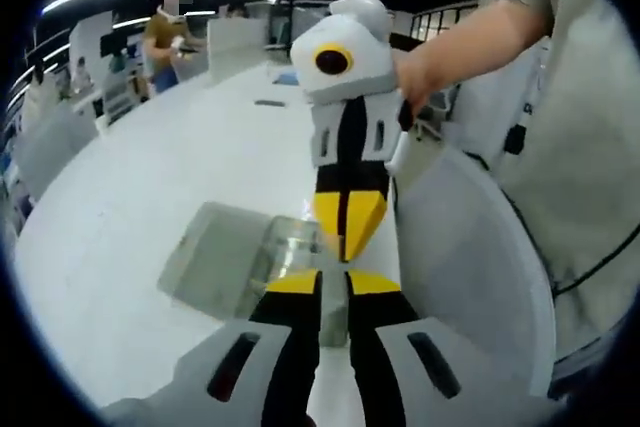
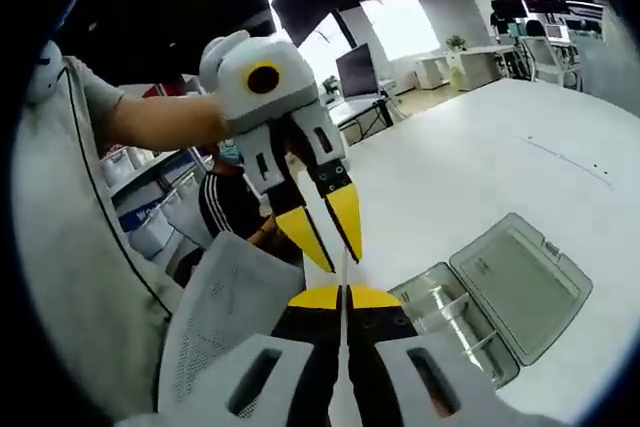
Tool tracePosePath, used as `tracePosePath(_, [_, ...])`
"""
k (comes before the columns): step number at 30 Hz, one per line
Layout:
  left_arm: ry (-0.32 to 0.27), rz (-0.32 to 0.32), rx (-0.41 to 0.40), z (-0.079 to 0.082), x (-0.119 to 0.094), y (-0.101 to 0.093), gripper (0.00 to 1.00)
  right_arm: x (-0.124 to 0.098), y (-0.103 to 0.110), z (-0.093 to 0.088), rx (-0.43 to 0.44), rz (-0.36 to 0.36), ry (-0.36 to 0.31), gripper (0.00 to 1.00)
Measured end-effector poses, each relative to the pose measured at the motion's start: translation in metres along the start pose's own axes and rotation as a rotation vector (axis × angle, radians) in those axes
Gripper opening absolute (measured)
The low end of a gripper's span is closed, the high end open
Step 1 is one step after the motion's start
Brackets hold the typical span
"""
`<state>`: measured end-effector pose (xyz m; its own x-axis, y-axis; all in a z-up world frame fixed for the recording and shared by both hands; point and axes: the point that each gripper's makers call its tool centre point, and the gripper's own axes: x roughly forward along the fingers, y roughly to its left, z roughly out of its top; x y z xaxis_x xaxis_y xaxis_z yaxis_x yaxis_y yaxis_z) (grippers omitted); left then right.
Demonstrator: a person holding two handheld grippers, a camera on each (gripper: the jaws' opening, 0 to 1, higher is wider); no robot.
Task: Insert the divider into the dual guide fixture by aligning both edges with the guide slots and pushing it downward to the bottom, including one-sided entry, uneven engagement, binding, and posture correction.
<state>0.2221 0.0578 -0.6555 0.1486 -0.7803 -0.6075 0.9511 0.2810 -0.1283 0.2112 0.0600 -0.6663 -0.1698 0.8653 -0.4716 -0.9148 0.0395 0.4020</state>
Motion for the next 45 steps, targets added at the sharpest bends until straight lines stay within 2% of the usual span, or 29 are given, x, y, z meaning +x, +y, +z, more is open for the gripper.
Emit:
tracePosePath(14, [0.058,-0.065,-0.056,-0.005,0.003,-0.008,0.01,0.003,0.007,-0.005,-0.106,0.020,0.027,0.00])
tracePosePath(25, [0.085,-0.091,-0.075,-0.007,0.004,-0.013,0.00,0.002,0.009,-0.008,-0.135,0.035,0.038,0.00])
tracePosePath(31, [0.107,-0.100,-0.114,-0.008,0.005,-0.016,0.00,0.003,0.011,-0.010,-0.154,0.042,0.042,0.00])
tracePosePath(33, [0.114,-0.099,-0.107,-0.009,0.005,-0.015,0.00,0.003,0.011,-0.011,-0.136,0.040,0.040,0.00])
tracePosePath(45, [0.201,-0.128,-0.102,-0.013,0.008,-0.020,0.00,0.006,0.012,-0.016,-0.157,0.050,0.047,0.00])
